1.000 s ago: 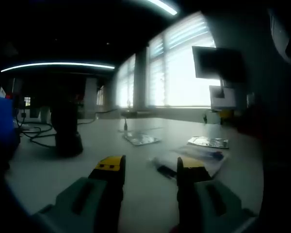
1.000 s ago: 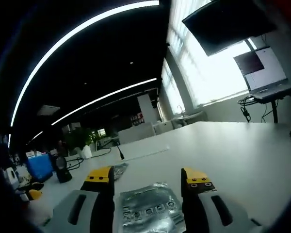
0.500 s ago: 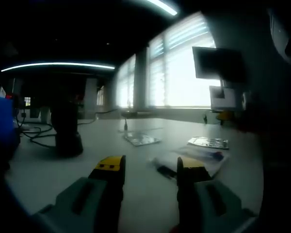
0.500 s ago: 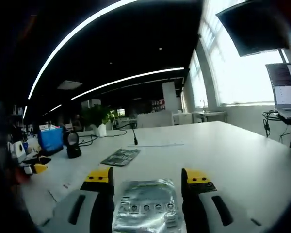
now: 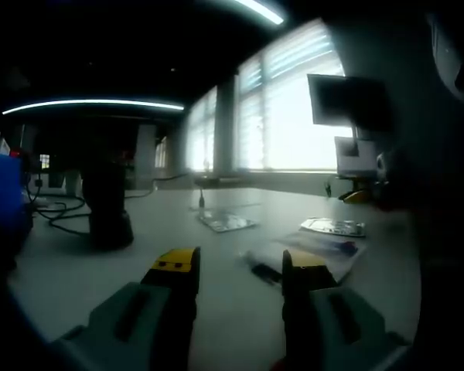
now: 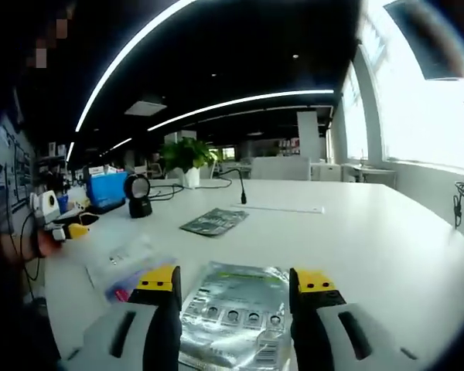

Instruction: Clip sheet goods on table flip sheet goods clip sheet goods scan sheet goods put sheet goods back to table

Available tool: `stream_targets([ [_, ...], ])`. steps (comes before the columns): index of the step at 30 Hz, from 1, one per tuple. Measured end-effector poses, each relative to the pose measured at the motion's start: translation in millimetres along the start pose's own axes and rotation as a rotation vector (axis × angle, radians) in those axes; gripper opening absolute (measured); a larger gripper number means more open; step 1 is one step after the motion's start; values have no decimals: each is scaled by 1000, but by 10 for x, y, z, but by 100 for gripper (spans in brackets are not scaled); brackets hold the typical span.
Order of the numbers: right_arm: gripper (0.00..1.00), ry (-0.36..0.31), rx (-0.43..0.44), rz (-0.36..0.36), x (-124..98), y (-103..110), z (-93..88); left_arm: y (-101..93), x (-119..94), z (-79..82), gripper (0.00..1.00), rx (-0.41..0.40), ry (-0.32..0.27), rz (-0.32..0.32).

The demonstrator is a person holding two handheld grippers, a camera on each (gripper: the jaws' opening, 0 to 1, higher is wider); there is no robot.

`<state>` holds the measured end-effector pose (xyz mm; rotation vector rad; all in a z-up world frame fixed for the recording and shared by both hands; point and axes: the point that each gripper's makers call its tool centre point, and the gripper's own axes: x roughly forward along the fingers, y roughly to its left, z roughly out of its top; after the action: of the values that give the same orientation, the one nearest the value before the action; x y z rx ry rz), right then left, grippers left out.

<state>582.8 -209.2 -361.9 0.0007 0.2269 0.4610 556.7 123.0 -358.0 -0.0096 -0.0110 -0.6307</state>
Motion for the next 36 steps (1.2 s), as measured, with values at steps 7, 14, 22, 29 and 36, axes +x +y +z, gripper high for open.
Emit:
stream_targets([
  [7,56,92,-100,151,68,159,-148,-3,3,-3,35,3,2,-1],
  [14,57,142,-144,195,177,174,-291,5,0,-3,35,3,2,3],
  [22,57,184,-161,196,230,109,-463,3,1,-5,35,3,4,2],
  [29,57,208,-130,181,222,63,-573,9,1,-7,35,3,5,5],
  [36,57,209,-117,158,229,71,-586,6,3,-9,35,1,5,3],
])
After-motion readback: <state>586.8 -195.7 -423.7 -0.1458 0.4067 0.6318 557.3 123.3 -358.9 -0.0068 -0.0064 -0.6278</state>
